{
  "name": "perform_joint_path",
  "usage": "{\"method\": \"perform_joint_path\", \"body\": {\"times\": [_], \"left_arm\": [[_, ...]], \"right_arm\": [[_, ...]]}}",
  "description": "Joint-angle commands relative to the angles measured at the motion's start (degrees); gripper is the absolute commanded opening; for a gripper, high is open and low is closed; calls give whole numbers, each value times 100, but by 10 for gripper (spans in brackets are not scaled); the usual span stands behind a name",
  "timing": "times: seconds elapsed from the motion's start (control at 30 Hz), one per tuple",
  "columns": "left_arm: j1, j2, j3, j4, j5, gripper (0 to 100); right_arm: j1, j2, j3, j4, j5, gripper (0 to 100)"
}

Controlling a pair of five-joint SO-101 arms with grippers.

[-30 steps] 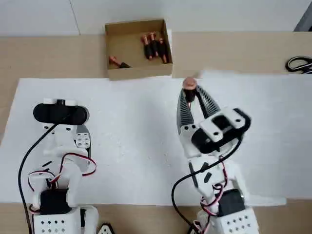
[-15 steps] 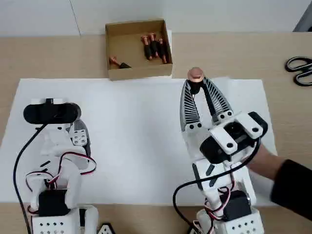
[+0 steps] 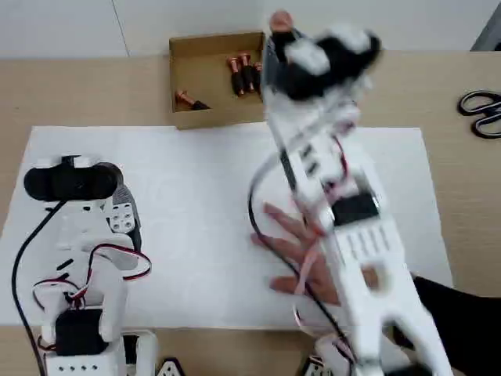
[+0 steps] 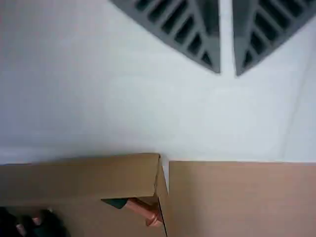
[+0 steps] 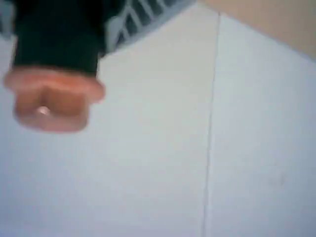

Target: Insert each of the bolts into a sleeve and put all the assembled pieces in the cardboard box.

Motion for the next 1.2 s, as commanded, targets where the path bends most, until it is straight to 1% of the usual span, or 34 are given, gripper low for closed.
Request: {"method": "perform_joint_path", "body": {"times": [0.0, 0.13, 0.2, 0.37, 0.47, 0.57, 0.8, 0.87, 1.17], "left_arm": [[0, -44, -259, 0, 35, 6], [0, -44, -277, 9, 35, 6], [0, -44, -295, -9, 35, 6], [413, -44, -295, -9, 35, 6], [791, -44, -295, -18, 35, 6], [967, -44, -295, -18, 35, 6], [958, -44, -295, -18, 35, 6], [958, -44, -295, -18, 35, 6], [949, -44, -286, -18, 35, 6]], "right_arm": [[-4, 1481, -1371, -198, 44, 4], [-48, 2607, -2444, -171, 53, 4], [-119, 3011, -2857, -145, 211, 4], [-409, 4092, -3455, -198, 1380, 4], [-497, 4813, -3903, -207, 1785, 4], [-462, 5534, -4642, -207, 1793, 4], [-22, 7248, -6646, -198, 1785, 4], [31, 7732, -7191, -189, 1626, 4], [-66, 9833, -9565, -189, 1521, 4]]}}
